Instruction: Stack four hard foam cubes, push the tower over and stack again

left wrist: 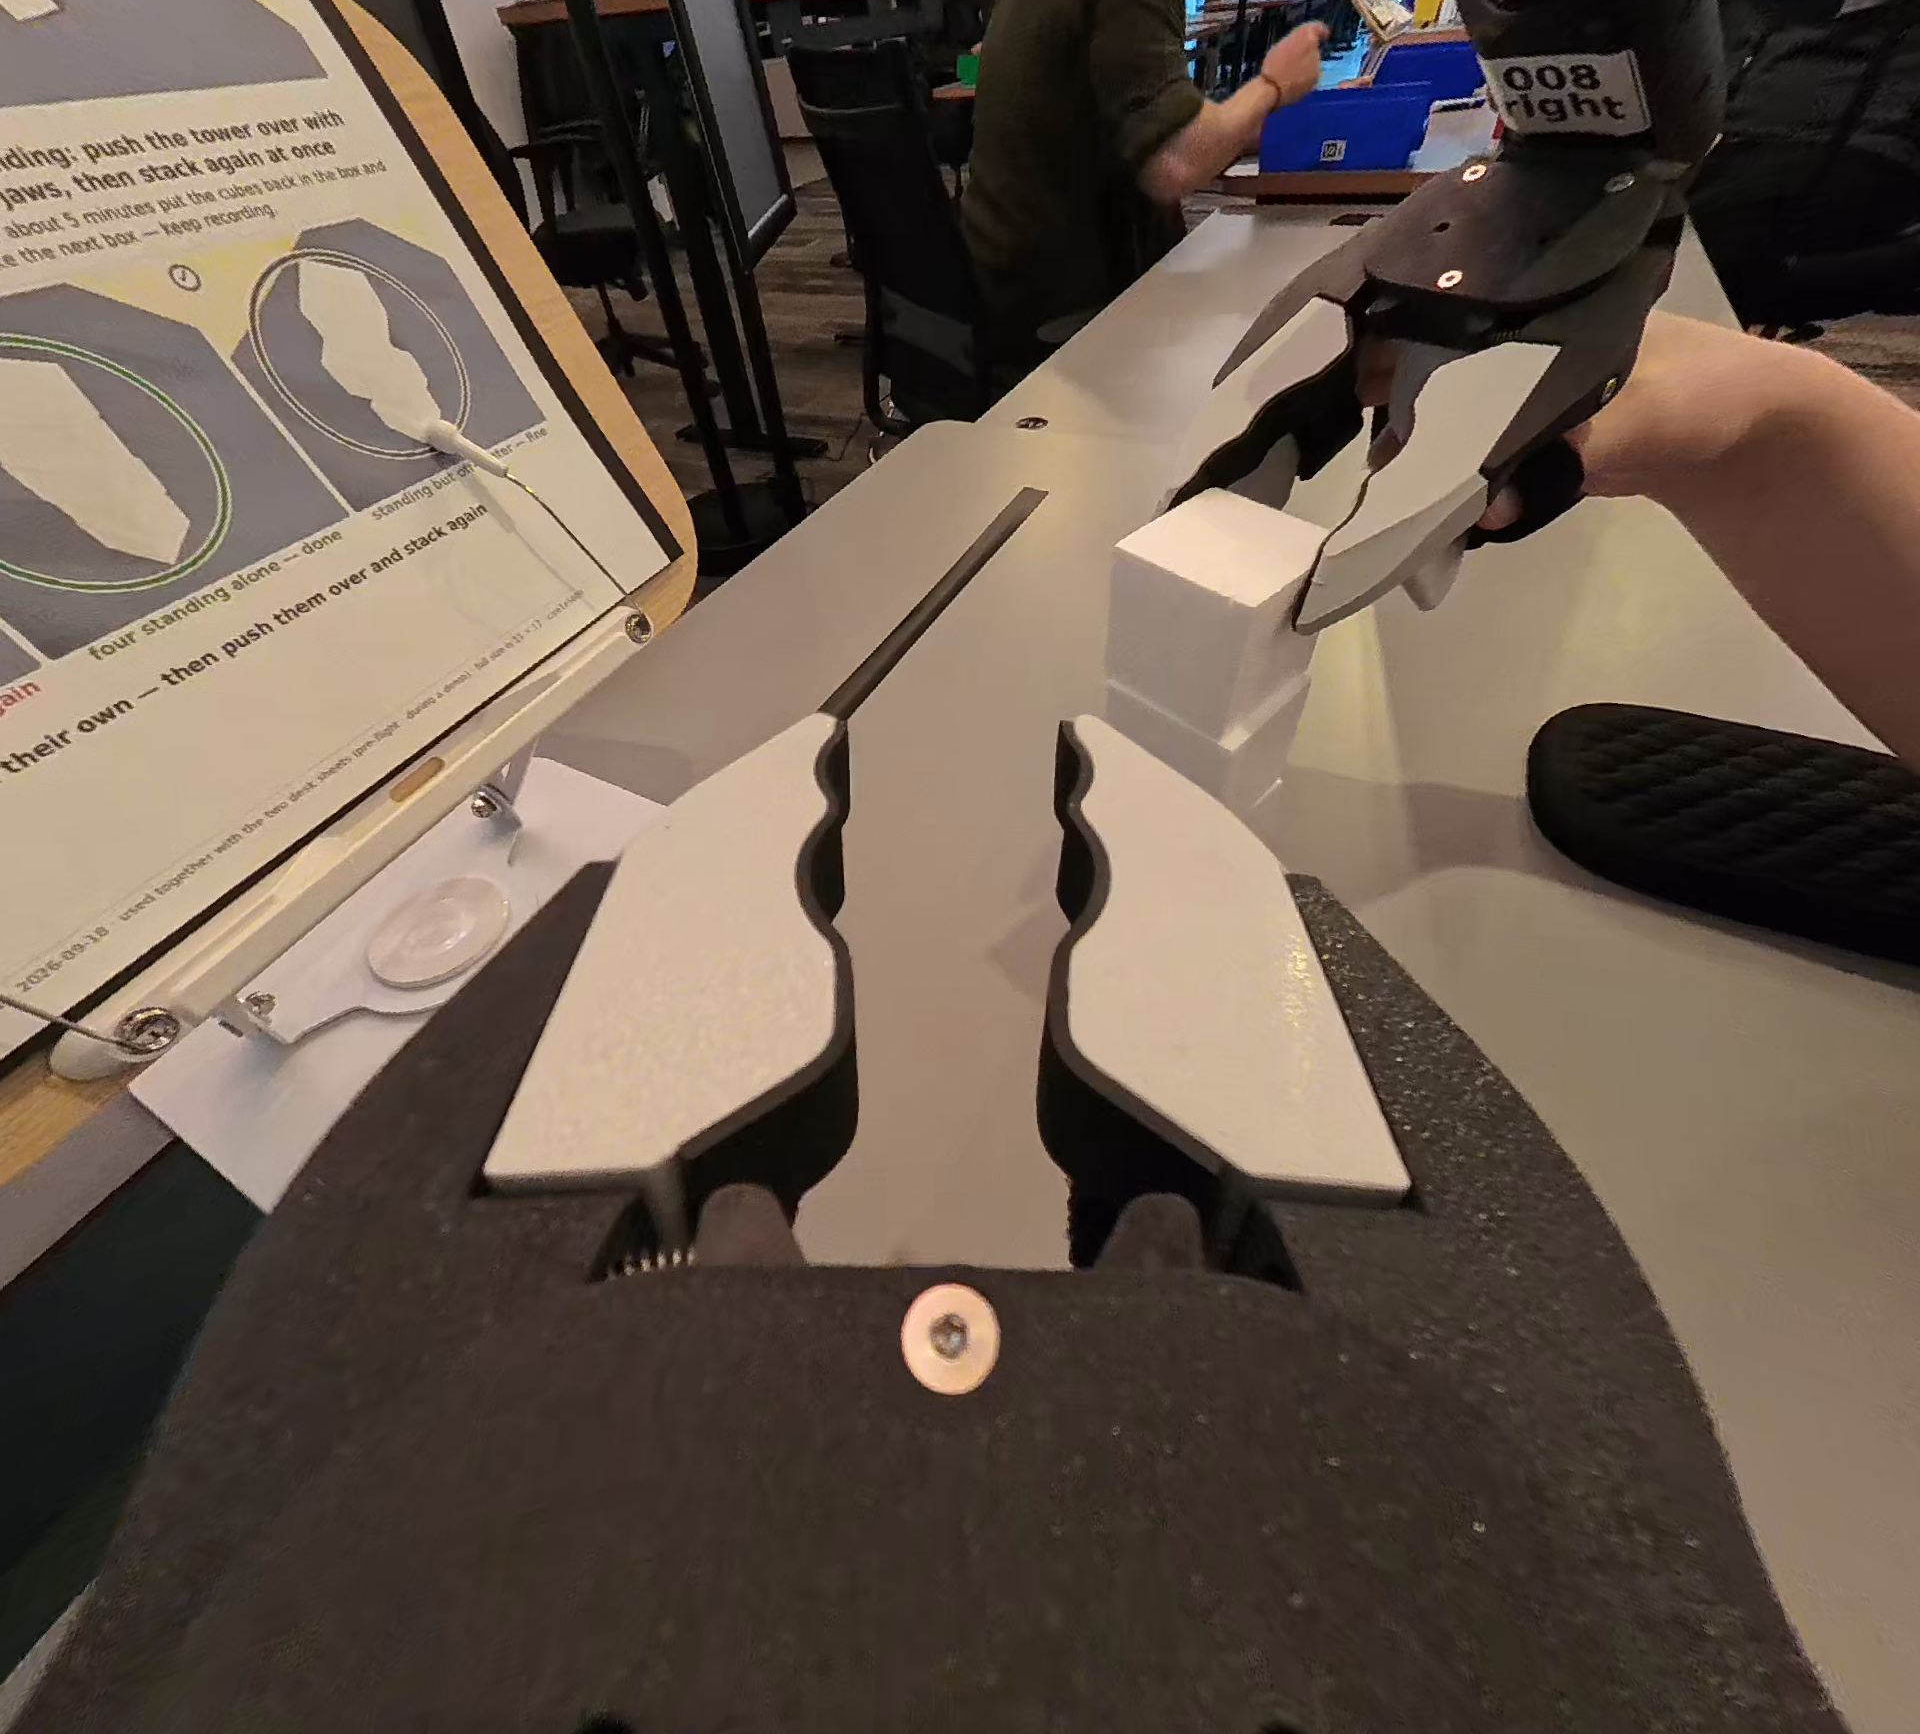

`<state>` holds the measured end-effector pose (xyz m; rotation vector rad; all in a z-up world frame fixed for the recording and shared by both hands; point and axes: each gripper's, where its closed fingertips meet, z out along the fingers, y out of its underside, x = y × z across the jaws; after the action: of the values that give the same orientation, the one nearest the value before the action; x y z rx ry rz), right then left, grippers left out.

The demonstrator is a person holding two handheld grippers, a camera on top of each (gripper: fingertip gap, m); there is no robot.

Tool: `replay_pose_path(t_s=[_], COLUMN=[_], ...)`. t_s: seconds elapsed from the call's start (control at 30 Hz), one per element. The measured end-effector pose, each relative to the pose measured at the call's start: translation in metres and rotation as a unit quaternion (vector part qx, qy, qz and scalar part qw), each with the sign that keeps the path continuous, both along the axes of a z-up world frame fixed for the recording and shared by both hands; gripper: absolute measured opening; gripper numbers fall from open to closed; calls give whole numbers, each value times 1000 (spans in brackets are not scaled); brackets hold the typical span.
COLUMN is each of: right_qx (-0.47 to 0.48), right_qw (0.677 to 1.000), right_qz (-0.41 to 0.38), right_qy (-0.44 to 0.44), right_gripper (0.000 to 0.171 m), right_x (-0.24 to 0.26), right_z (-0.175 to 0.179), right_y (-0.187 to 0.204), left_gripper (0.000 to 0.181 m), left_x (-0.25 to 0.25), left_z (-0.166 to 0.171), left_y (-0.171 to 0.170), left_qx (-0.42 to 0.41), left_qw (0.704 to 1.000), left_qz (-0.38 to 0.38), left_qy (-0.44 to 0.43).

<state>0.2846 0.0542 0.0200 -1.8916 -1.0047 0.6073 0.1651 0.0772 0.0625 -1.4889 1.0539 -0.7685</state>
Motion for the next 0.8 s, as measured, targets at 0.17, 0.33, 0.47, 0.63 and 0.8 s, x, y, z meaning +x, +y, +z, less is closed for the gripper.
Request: replay_pose_path(t_s=[0.17,0.33,0.47,0.63,0.8], right_qx=[6,-1,9,1,24], right_qw=[1000,1000,1000,1000,1000], right_qz=[4,6,10,2,0], right_qy=[15,4,-2,1,6], right_gripper=[58,58,58,58,73], right_x=[-1,-1,-3,-1,-1], right_z=[3,-2,-1,-3,0], right_y=[-1,-1,-2,1,0], left_gripper=[37,37,37,37,37], left_x=[0,1,2,3,3], left_z=[1,-1,-1,-4,-6], left_y=[-1,-1,-2,-3,-3], left_qx=[-2,-3,-3,-3,-3], left_qw=[1000,1000,1000,1000,1000], left_qz=[-3,-5,-8,-10,-13], left_qy=[-7,0,2,9,17])
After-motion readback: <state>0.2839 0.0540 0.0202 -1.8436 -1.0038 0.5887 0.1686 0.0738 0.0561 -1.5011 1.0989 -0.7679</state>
